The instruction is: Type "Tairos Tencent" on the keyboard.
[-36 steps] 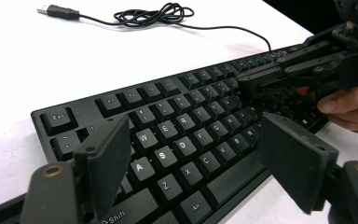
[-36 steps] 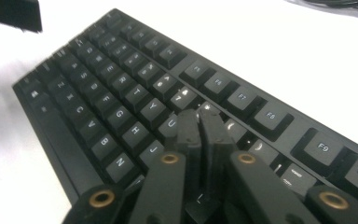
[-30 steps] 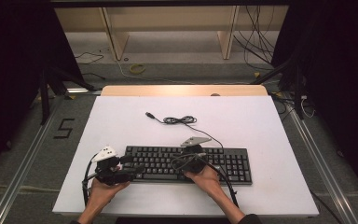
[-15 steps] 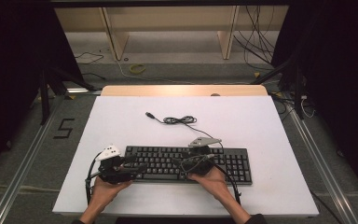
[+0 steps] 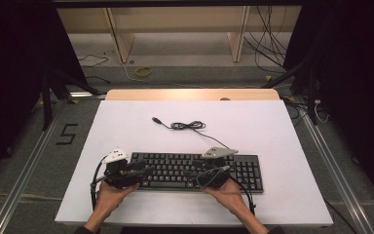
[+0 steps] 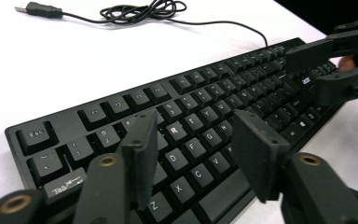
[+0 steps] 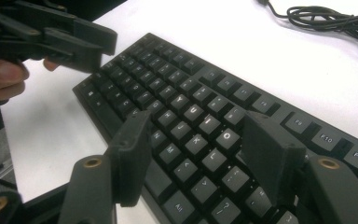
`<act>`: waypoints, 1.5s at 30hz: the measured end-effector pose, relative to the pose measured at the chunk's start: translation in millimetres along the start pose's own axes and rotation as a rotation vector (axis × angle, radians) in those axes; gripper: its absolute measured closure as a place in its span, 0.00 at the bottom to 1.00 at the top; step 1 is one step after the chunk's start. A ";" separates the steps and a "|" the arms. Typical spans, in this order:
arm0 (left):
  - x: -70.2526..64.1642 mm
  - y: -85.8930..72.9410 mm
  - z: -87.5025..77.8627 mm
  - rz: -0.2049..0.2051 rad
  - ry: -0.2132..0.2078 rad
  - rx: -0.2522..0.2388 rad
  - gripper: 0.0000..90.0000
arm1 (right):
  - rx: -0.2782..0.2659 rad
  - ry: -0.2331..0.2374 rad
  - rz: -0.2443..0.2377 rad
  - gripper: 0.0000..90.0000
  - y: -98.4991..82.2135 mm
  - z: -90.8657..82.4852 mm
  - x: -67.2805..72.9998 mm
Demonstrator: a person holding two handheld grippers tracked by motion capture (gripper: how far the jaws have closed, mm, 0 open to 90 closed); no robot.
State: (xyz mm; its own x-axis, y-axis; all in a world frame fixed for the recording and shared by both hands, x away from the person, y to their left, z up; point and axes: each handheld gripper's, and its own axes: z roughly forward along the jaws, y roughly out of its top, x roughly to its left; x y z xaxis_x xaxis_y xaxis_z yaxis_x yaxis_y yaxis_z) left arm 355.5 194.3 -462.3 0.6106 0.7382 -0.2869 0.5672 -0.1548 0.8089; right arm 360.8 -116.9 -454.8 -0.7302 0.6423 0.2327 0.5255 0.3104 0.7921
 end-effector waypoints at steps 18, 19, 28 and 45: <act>0.7 13.7 24.5 0.033 0.014 0.090 0.95 | -0.009 0.019 -0.013 0.42 -7.6 -8.4 6.9; 0.4 13.7 26.3 0.039 0.014 0.096 0.96 | -0.007 0.020 -0.014 0.42 -7.8 -8.6 7.1; 1.3 13.5 38.0 0.044 0.017 0.133 0.99 | -0.008 0.024 -0.017 0.40 -8.9 -8.7 8.9; 4.7 11.6 47.6 0.049 0.028 0.169 0.99 | -0.008 0.026 -0.017 0.37 -11.3 -9.1 10.8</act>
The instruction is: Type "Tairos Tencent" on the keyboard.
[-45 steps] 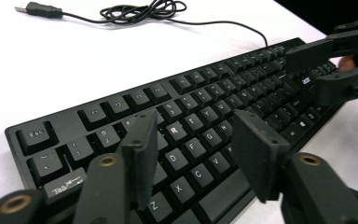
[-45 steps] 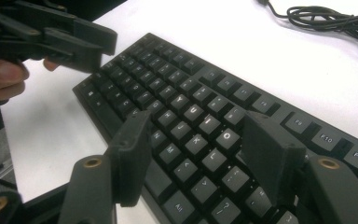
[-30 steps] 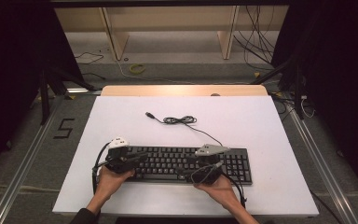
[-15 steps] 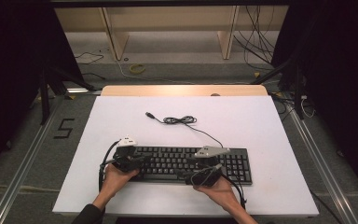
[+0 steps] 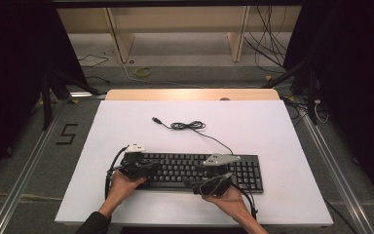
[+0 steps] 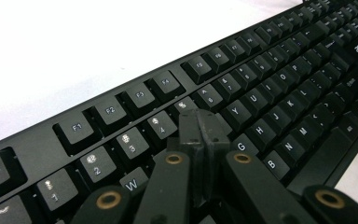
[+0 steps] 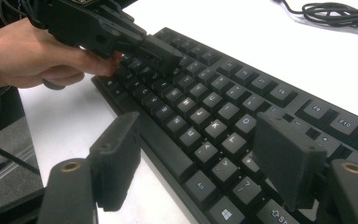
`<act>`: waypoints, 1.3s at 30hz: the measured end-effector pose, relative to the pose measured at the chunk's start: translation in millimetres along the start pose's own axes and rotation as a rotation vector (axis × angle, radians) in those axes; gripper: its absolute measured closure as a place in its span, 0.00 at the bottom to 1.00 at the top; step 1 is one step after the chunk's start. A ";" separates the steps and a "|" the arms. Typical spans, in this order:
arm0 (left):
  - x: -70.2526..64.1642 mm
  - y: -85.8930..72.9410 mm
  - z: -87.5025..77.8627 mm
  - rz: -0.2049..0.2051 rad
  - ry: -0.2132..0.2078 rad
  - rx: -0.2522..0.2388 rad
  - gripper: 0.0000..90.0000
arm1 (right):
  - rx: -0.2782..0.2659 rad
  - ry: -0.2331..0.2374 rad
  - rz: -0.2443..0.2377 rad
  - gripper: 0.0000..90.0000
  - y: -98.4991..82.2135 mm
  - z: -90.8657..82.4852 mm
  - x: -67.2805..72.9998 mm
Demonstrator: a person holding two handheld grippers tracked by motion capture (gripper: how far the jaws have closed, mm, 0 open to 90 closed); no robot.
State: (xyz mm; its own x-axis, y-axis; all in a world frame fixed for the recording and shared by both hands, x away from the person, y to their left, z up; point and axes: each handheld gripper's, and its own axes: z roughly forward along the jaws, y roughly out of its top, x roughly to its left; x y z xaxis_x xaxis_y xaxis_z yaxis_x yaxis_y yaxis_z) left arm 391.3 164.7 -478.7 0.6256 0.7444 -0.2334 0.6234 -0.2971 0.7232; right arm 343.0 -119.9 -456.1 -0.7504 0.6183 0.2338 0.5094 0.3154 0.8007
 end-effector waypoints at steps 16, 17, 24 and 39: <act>-2.0 -1.6 2.8 -0.001 0.006 0.012 0.99 | -0.002 -0.004 0.000 0.37 -0.2 0.0 0.0; -2.3 -1.4 2.3 -0.002 0.008 0.010 0.99 | -0.002 -0.005 -0.001 0.37 -0.1 -0.2 0.0; -1.0 0.9 -6.4 -0.016 0.007 -0.019 0.97 | -0.006 -0.006 0.003 0.37 0.3 -0.7 -1.3; -1.3 -0.2 -22.2 -0.044 -0.069 -0.078 0.72 | -0.015 -0.024 0.010 0.37 2.5 -0.5 -5.9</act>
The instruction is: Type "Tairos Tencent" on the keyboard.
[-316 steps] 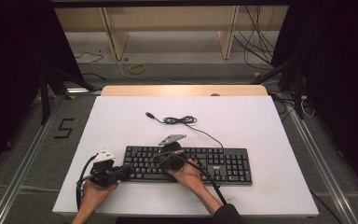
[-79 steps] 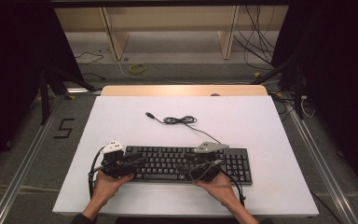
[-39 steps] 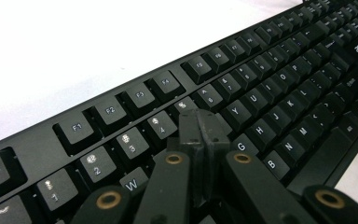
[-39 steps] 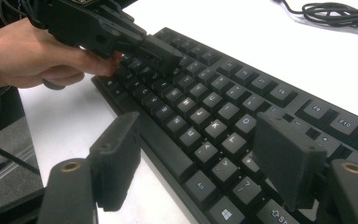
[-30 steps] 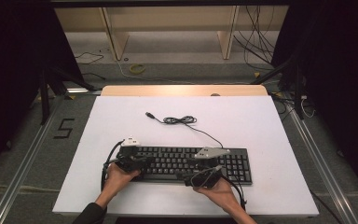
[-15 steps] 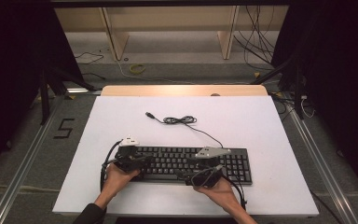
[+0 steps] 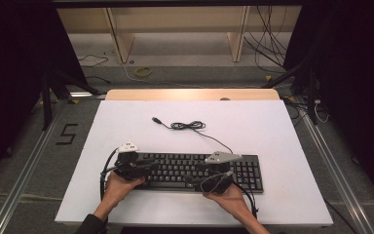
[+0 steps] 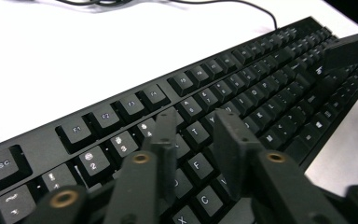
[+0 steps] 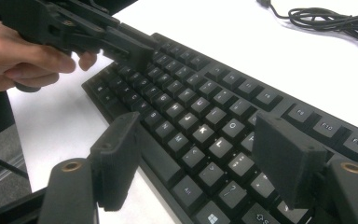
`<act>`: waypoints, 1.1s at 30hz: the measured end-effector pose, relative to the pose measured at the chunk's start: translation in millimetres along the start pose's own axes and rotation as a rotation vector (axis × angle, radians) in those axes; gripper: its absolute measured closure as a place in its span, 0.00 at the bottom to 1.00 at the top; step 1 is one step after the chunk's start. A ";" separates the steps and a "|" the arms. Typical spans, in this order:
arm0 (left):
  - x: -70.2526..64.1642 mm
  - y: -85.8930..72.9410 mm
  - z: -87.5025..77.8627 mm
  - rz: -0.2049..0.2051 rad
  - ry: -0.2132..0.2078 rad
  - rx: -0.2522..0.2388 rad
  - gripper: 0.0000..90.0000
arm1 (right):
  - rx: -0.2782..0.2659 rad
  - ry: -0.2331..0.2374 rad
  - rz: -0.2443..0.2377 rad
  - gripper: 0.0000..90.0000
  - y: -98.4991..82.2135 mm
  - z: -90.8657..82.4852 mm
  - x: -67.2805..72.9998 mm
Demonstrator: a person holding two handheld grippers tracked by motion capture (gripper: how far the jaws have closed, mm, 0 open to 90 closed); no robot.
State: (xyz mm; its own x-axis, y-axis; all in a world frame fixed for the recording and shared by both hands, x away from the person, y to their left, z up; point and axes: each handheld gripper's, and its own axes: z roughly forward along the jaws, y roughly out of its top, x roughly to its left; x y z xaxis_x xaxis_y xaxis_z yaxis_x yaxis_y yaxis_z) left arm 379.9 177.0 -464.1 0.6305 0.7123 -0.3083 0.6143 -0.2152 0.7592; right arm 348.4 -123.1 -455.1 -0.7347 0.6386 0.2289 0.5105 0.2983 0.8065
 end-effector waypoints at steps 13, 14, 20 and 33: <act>-4.4 -2.8 -13.5 -0.001 -0.050 -0.086 0.40 | 0.001 -0.019 0.001 0.46 9.8 6.2 -6.1; -5.0 -3.0 -14.6 0.000 -0.052 -0.090 0.39 | 0.002 -0.025 -0.002 0.48 10.9 6.9 -6.8; -7.3 -6.3 -20.7 0.000 -0.048 -0.111 0.37 | 0.011 -0.063 0.004 0.66 16.1 12.5 -13.2; -9.1 -15.3 -31.0 0.006 -0.032 -0.141 0.34 | 0.077 -0.087 -0.007 0.95 19.2 32.5 -17.1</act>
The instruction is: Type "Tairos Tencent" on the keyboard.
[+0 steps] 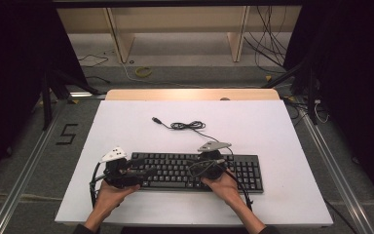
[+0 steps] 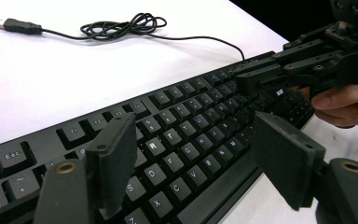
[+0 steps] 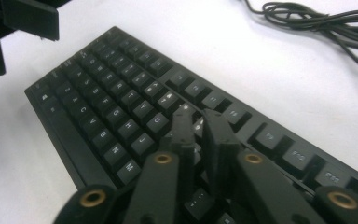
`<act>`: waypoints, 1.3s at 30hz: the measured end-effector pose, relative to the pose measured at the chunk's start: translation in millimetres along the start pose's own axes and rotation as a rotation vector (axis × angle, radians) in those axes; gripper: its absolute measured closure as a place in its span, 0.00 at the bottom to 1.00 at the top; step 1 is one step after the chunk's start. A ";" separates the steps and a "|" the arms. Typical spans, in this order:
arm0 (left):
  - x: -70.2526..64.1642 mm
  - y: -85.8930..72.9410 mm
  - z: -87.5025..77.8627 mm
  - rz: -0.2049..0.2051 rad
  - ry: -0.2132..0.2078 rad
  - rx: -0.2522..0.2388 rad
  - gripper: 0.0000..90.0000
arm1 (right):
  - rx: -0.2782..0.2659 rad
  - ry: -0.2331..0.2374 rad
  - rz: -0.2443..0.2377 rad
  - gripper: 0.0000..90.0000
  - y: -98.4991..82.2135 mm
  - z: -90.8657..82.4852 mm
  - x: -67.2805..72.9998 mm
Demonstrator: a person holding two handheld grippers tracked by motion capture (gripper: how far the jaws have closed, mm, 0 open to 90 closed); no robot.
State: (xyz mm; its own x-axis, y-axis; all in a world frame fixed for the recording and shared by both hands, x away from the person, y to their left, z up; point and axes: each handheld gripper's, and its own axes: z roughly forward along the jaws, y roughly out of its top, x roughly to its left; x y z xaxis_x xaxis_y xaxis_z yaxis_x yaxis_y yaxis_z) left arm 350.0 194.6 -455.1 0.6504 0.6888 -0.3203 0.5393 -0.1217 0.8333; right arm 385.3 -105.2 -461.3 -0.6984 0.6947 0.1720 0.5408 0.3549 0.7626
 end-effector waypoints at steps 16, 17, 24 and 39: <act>-3.7 -6.1 -3.1 0.015 -0.008 -0.001 0.34 | 0.053 -0.012 -0.011 1.00 -2.2 16.1 0.5; -3.8 -6.5 -3.1 0.016 -0.009 -0.001 0.34 | 0.056 -0.013 -0.008 1.00 -2.3 16.9 0.8; -1.2 -8.1 -4.0 0.013 -0.004 0.002 0.34 | 0.068 -0.018 -0.007 1.00 -3.3 21.0 -0.2; 6.2 -8.7 -5.0 -0.003 0.018 -0.009 0.36 | 0.031 -0.010 0.018 0.94 -2.1 13.3 -1.5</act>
State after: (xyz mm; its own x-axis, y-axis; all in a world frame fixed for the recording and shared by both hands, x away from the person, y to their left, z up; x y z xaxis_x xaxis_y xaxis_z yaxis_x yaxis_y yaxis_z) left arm 346.7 203.5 -462.2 0.6389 0.7022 -0.3143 0.5363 -0.1137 0.8363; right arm 391.5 -98.7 -471.4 -0.6836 0.7075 0.1791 0.5675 0.3610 0.7400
